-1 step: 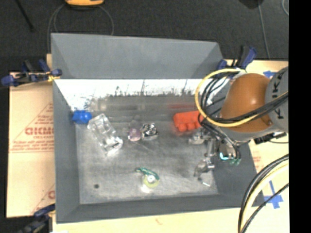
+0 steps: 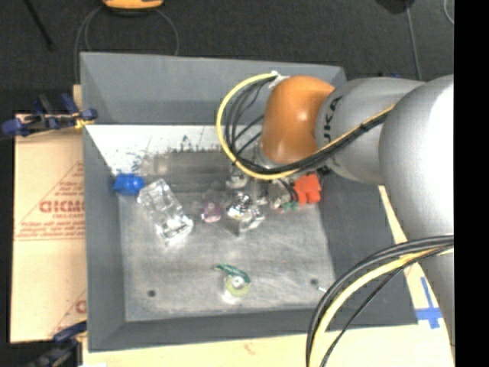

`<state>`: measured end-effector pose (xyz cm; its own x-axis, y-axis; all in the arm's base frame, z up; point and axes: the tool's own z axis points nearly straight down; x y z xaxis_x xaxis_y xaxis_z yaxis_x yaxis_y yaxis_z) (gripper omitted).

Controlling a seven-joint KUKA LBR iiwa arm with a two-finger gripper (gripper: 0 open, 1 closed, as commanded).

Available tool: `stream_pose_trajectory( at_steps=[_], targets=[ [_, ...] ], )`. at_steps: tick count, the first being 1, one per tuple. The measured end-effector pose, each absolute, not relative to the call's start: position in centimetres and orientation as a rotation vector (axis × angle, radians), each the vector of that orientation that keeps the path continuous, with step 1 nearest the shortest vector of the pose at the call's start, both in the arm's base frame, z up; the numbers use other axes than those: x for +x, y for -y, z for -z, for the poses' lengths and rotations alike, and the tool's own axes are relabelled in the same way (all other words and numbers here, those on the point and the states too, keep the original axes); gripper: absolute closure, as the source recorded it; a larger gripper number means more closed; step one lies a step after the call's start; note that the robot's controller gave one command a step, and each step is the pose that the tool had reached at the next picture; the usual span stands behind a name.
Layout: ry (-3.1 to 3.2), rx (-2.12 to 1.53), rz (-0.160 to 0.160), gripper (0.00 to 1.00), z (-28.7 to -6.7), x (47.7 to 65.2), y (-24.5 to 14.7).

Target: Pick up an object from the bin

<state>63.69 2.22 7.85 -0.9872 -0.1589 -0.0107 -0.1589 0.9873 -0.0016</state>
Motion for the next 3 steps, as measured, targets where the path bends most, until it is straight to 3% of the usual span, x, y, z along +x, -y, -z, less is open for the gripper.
stream_pose_trajectory(
  at_steps=[1,2,3],
  targets=[
    [-3.129,-0.173,0.005,0.0,-10.3,63.6,4.7],
    [-3.134,0.066,-0.009,0.0,-10.2,64.2,7.0],
    [-3.132,0.064,-0.003,0.0,-8.0,65.2,10.5]
  ],
)
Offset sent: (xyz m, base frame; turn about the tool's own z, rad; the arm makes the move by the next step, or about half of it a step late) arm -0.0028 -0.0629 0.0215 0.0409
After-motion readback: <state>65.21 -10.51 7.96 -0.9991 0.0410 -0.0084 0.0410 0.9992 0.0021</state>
